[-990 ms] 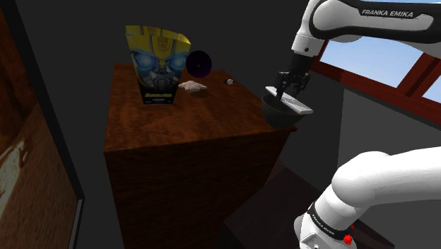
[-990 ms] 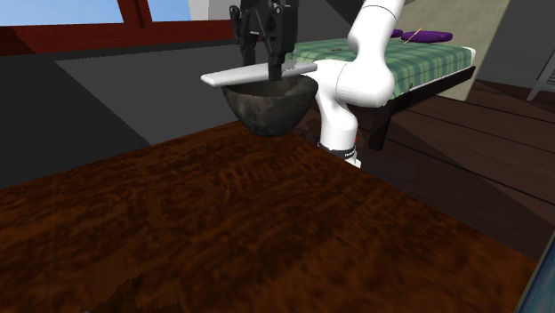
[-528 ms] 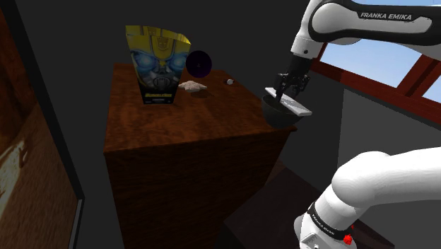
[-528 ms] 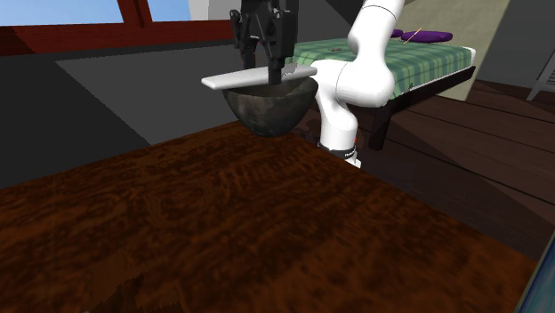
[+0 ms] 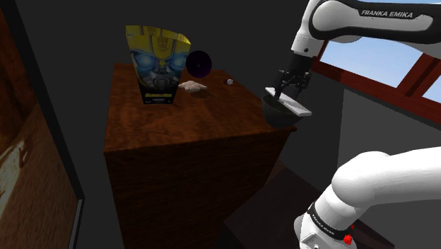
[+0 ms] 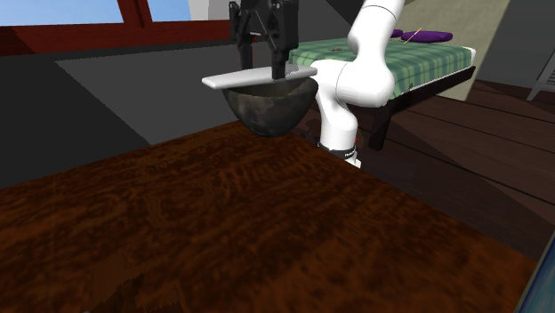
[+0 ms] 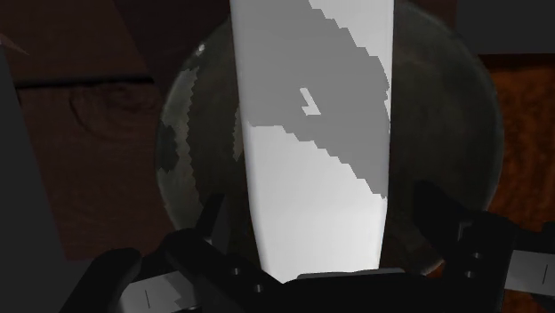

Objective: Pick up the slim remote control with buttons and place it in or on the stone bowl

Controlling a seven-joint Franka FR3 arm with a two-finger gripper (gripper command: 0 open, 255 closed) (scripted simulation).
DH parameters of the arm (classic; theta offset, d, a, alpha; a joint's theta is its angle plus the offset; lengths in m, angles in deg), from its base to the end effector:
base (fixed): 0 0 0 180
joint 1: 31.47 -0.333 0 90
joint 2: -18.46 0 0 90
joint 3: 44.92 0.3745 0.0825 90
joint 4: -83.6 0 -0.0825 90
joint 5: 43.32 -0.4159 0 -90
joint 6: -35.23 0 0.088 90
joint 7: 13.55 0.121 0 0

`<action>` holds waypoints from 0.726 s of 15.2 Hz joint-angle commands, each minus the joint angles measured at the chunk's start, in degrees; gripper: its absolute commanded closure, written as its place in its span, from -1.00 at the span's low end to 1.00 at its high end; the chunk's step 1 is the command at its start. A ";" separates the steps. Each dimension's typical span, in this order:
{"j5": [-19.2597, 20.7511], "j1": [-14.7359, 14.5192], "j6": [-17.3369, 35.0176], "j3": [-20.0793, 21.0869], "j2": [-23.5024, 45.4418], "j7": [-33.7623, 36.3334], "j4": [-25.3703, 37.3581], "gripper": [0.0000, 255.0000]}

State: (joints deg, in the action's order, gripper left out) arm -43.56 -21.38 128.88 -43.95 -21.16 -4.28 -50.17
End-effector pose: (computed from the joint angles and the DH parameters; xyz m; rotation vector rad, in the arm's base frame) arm 0.3286 -0.0506 0.6045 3.0936 -0.5075 -0.0138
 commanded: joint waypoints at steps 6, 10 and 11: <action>0.04 0.03 -6.00 -0.03 1.50 -0.01 7.48 -1.00; 0.04 0.03 -6.00 -0.03 1.50 -0.01 7.48 -1.00; 0.04 0.03 -6.00 -0.03 1.50 -0.01 7.48 -1.00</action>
